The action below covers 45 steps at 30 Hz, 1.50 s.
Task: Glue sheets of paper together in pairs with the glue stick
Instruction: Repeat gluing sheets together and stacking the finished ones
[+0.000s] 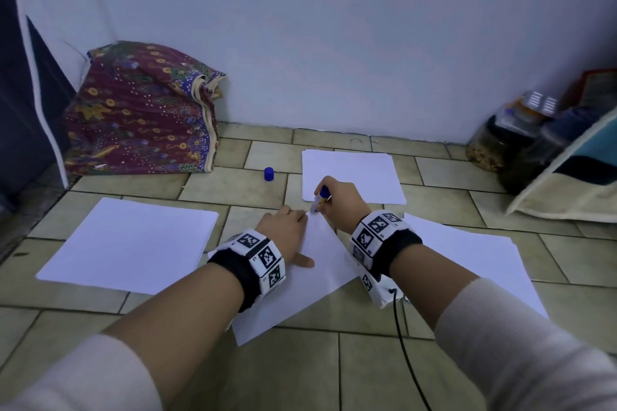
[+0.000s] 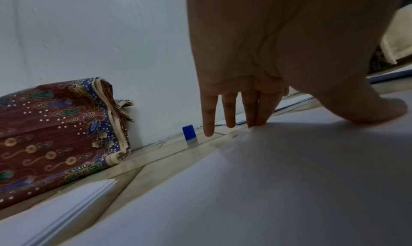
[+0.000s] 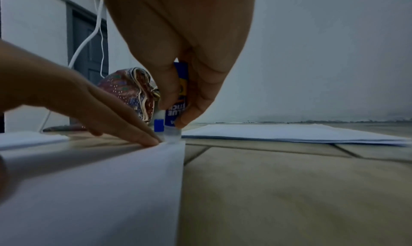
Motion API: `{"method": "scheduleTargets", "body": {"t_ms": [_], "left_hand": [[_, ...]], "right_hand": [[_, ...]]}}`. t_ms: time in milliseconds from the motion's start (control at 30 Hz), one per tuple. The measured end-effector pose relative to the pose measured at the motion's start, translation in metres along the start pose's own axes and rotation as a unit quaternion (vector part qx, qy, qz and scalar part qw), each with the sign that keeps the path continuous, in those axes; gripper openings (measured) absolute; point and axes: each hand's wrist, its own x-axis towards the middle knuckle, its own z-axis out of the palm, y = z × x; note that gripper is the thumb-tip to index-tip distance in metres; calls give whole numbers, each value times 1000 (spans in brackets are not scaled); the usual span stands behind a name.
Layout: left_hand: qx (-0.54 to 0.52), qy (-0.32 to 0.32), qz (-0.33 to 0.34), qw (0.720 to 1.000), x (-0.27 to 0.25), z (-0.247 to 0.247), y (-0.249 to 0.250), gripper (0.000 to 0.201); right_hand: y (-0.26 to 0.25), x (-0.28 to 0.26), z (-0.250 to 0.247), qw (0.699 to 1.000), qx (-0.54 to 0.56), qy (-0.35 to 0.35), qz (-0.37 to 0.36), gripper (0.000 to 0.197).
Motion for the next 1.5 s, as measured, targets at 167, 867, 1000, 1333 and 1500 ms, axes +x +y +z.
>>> {"method": "scheduleTargets", "body": {"t_ms": [167,867,1000,1333,1500], "left_hand": [[-4,-7,-2,1000,-1,2,-3,89],[0,7,-3,1000,-2,11,-3,93],[-16,16,-56,998,-3,16,1,107],[38,-45,145,988,-14,13,0,61],[56,-25,80,995,-22,2,-2,90]], "right_hand": [[0,5,1,997,-73,-31,-20,22],[40,-88,-31,985,-98,-127,-64,18],[44,-95,-38,979,-112,-157,-73,20],[51,-83,-71,993,113,-23,35,17],[46,-72,-61,988,140,3,58,16]]}}
